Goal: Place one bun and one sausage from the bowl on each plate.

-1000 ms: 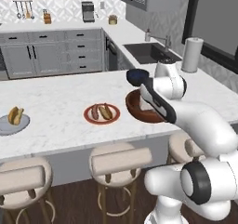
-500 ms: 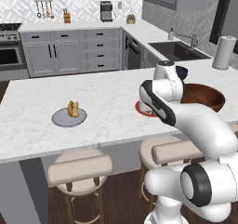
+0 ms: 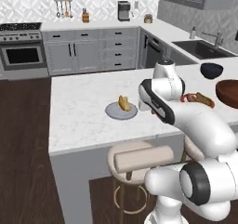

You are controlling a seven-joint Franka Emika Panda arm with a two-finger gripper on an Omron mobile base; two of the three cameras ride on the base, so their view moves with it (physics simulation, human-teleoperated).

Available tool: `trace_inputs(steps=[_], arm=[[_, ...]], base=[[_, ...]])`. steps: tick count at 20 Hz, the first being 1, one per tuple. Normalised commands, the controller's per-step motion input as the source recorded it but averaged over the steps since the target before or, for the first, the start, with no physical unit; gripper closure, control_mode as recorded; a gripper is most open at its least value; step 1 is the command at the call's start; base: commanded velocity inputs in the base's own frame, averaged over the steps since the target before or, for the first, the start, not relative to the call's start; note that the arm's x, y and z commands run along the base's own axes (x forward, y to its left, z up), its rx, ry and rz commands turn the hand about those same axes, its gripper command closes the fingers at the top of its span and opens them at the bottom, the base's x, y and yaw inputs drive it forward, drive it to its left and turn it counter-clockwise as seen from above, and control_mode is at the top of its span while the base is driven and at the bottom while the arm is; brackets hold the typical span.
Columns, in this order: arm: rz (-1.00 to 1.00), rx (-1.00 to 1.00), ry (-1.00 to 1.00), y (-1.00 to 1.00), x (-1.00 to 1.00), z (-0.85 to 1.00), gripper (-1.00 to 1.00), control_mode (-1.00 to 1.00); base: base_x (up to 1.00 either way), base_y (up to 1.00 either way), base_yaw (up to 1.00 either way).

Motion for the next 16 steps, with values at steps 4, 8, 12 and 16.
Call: trace_inputs(steps=[4, 8, 12, 16], arm=[[0.0, 0.0, 0.0, 0.0, 0.0, 0.0, 1.0, 1.0], [0.0, 0.0, 0.0, 0.0, 0.0, 0.0, 1.0, 1.0], [0.0, 0.0, 0.0, 0.0, 0.0, 0.0, 1.0, 1.0], [0.0, 0.0, 0.0, 0.06, 0.62, -0.01, 1.0, -1.0]], base=[[0.25, 0.39, -0.01], [0.48, 0.49, -0.02], [0.51, 0.37, -0.02], [0.15, 0.03, 0.0]])
